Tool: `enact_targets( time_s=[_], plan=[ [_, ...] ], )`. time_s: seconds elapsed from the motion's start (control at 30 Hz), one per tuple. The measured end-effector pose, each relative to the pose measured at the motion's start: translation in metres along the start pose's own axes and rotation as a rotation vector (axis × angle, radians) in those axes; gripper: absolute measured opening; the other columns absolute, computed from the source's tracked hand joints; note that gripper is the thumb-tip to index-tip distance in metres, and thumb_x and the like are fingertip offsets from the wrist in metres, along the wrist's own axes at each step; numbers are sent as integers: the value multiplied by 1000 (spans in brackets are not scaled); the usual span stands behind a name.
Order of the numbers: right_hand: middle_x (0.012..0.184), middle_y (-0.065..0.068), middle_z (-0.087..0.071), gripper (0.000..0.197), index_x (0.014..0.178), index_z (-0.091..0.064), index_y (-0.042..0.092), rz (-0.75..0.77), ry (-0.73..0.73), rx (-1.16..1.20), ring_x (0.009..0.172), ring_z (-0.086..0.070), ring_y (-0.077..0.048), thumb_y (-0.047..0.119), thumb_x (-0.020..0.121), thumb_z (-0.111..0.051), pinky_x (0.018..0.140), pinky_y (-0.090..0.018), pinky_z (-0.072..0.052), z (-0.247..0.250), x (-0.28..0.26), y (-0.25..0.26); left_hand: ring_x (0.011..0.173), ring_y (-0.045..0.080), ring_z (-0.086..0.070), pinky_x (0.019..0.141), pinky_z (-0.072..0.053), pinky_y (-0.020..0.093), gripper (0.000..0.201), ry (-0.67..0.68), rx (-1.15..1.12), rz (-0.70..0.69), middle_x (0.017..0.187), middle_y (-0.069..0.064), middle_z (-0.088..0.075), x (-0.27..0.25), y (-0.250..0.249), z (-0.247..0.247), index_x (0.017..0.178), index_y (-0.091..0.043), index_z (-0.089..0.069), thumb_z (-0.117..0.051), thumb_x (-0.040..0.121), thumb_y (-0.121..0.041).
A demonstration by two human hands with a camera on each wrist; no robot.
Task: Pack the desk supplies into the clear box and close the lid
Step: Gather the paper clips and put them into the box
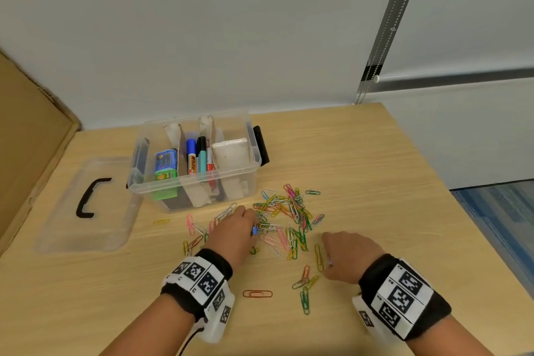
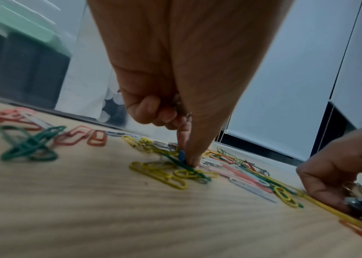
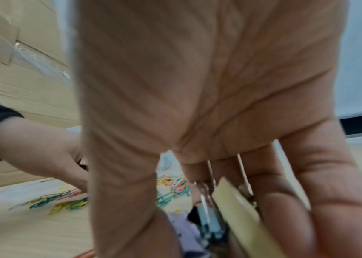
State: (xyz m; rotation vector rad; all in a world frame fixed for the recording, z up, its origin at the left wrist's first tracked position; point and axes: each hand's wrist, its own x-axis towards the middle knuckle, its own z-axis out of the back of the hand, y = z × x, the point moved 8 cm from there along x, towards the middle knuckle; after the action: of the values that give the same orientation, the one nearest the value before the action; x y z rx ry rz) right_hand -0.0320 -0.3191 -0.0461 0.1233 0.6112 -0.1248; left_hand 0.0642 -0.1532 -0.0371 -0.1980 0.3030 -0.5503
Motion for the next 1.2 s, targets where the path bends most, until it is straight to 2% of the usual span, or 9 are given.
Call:
enact_targets(
  time_s=[0.1,0.27,0.53,0.67,0.77,0.87,0.93,1.07,1.2],
  plan=[
    [95,1,-45,27,108,-47,17,23,45,39,85,-45,-18,30,86,-55,70,-28,-37,-1,0,-2,100,23,-57,80,-46,33,22,17,13,-4,118,1,-51,2,2,0,113,-17,-51,-53,93,-24],
    [95,2,-51,18,92,-45,20,30,59,159,81,-48,-16,28,83,-59,57,-20,-34,-1,4,-11,100,20,-58,85,-48,32,22,36,-32,9,114,0,-53,-3,13,2,108,-17,-54,-57,90,-30],
    [108,2,-55,18,99,-55,17,122,-2,494,70,-57,-10,28,86,-63,58,-21,-54,19,1,-9,78,2,-52,63,-35,12,13,-64,-231,53,98,-12,-52,-44,60,17,95,-32,-52,-63,87,-29],
    [101,5,-58,17,93,-54,23,264,-178,612,58,-61,-10,34,86,-66,59,-29,-57,78,-6,18,79,1,-51,64,-37,13,13,-110,-284,123,96,-14,-54,-60,88,27,94,-31,-54,-65,86,-31],
    [94,6,-60,17,94,-55,24,373,-395,705,65,-66,-19,34,85,-66,64,-39,-59,138,-12,46,90,2,-55,78,-44,19,12,-149,-369,142,101,-14,-57,-68,103,35,95,-29,-57,-65,86,-28],
    [94,6,-58,17,94,-54,20,444,-555,790,57,-61,-11,30,87,-65,51,-21,-53,190,-3,78,85,0,-55,72,-41,15,13,-168,-382,140,98,-16,-56,-73,111,38,94,-32,-56,-65,87,-27],
    [98,1,-57,16,97,-54,17,416,-555,841,59,-63,-11,26,88,-64,49,-14,-48,213,23,97,83,-2,-54,68,-38,10,14,-172,-376,126,96,-18,-55,-76,112,37,94,-33,-54,-64,87,-26],
    [96,-13,-60,16,100,-53,9,260,-363,934,70,-63,-18,17,89,-62,73,-34,-60,231,89,121,79,-9,-51,66,-36,6,14,-179,-377,101,91,-25,-49,-81,112,39,95,-33,-53,-63,88,-25],
    [98,-18,-69,15,94,-59,3,139,-287,684,86,-70,-30,16,88,-61,84,-44,-57,238,129,137,81,-8,-52,67,-37,6,12,-200,-400,110,91,-25,-50,-87,118,42,95,-33,-52,-61,89,-28]
  ],
)
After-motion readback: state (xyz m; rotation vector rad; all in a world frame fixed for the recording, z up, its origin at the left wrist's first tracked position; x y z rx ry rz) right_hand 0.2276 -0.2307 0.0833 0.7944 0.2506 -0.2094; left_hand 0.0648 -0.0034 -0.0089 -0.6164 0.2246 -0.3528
